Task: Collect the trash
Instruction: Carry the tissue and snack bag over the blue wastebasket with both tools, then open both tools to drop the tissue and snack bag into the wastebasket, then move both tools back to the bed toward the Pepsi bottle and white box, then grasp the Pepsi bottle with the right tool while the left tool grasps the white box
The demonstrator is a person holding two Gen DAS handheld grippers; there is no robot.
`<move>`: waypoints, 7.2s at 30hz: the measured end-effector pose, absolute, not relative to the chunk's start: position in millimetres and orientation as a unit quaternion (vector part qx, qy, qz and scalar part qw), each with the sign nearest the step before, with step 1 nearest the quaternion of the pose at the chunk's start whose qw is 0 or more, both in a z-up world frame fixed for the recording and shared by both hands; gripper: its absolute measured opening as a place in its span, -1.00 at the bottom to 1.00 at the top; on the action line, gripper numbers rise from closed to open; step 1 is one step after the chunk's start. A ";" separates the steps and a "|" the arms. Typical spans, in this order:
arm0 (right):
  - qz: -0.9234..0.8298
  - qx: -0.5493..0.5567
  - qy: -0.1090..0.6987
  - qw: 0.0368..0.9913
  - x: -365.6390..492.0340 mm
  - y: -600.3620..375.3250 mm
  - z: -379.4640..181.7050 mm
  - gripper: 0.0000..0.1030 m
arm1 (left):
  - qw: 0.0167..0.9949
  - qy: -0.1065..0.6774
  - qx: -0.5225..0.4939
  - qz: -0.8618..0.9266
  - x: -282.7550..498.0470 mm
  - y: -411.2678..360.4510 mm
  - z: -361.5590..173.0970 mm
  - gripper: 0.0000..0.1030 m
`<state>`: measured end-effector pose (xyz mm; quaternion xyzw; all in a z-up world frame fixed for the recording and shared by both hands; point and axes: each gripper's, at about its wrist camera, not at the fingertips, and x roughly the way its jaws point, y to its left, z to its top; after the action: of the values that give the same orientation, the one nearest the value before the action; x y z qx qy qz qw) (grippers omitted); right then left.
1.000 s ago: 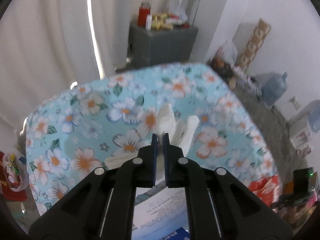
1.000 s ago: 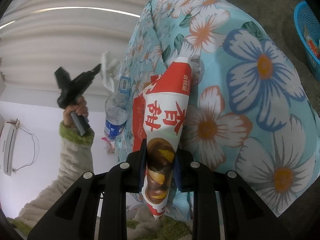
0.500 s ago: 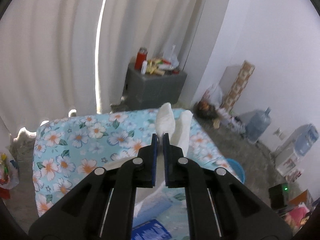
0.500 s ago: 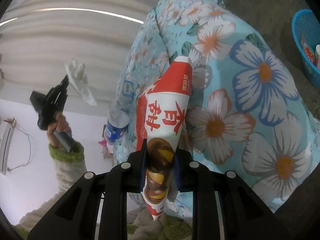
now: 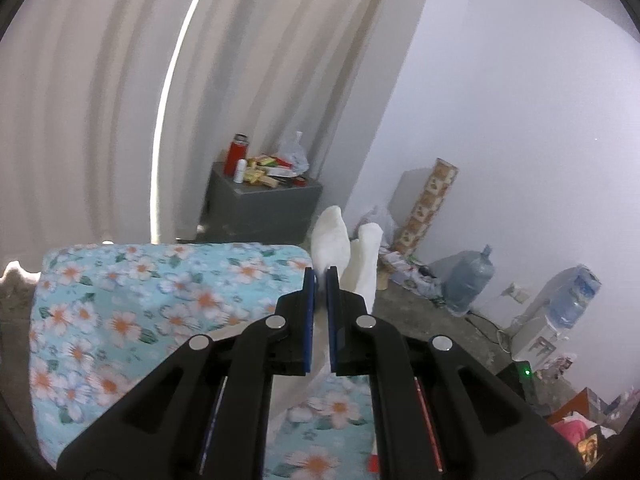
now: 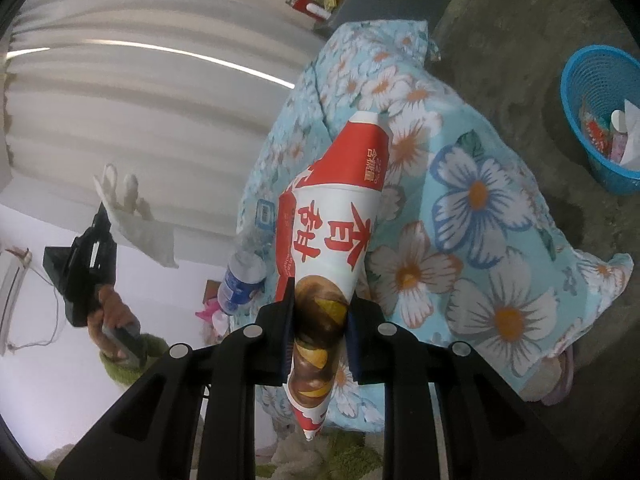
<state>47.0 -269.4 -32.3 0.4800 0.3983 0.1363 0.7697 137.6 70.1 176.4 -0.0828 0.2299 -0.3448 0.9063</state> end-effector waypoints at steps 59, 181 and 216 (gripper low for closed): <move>0.059 0.568 0.216 0.792 -62.2 -397.7 -11.7 -0.59 | 0.817 0.276 -0.019 -0.506 88.0 -168.0 148.6 -0.92; 0.187 0.396 0.586 0.682 123.3 -225.7 -20.6 0.22 | 0.907 0.335 -0.191 -0.169 95.2 203.2 24.5 0.61; 0.162 0.359 0.533 0.749 125.4 -189.0 -33.8 0.43 | 0.830 0.504 0.001 -0.240 179.5 85.0 -31.5 0.62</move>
<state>125.4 -189.0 -33.8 0.3588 0.5326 0.1616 0.7493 179.5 85.0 -31.5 0.0009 0.5043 -0.2400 0.8295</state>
